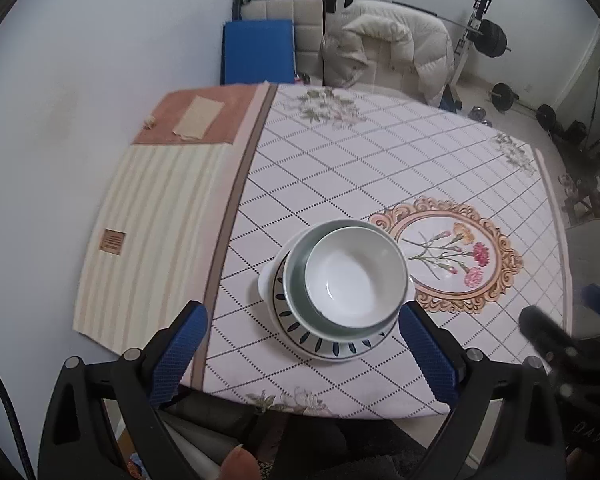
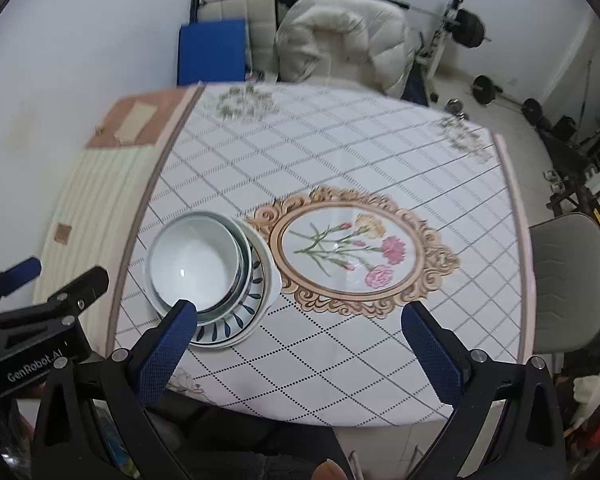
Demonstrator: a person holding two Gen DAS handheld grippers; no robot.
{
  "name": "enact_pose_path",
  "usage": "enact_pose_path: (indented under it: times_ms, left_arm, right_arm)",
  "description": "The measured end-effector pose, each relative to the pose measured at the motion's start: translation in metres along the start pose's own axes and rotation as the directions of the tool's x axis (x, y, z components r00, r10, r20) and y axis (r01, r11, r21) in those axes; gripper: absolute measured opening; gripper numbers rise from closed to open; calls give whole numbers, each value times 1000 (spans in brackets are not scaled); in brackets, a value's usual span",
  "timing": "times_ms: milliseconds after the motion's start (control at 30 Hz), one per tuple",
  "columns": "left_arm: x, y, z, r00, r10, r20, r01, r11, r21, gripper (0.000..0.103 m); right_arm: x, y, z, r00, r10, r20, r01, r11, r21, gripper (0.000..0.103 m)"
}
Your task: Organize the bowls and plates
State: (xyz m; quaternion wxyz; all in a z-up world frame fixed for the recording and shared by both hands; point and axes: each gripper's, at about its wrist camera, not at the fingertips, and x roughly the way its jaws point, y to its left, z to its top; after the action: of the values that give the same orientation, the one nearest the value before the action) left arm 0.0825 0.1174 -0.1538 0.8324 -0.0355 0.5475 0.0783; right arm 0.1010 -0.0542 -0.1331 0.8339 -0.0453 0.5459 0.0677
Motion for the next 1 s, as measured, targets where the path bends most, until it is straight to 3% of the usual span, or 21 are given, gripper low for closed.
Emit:
enact_pose_path:
  times_ms: [267, 433, 667, 1000]
  left_arm:
    - [-86, -1, -7, 991, -12, 133, 9, 1000, 23, 98]
    - [-125, 1, -17, 985, -32, 172, 26, 999, 38, 98]
    - [-162, 1, -27, 974, -53, 219, 41, 997, 61, 98]
    - [-170, 3, -34, 972, -64, 224, 53, 997, 57, 98]
  right_arm:
    - [-109, -7, -14, 982, -71, 176, 61, 996, 63, 103]
    - [-162, -6, -30, 963, -109, 247, 91, 993, 81, 103]
    - [-199, -11, -46, 956, -136, 260, 109, 987, 117, 103]
    - [-218, -5, -52, 945, -175, 277, 148, 982, 114, 103]
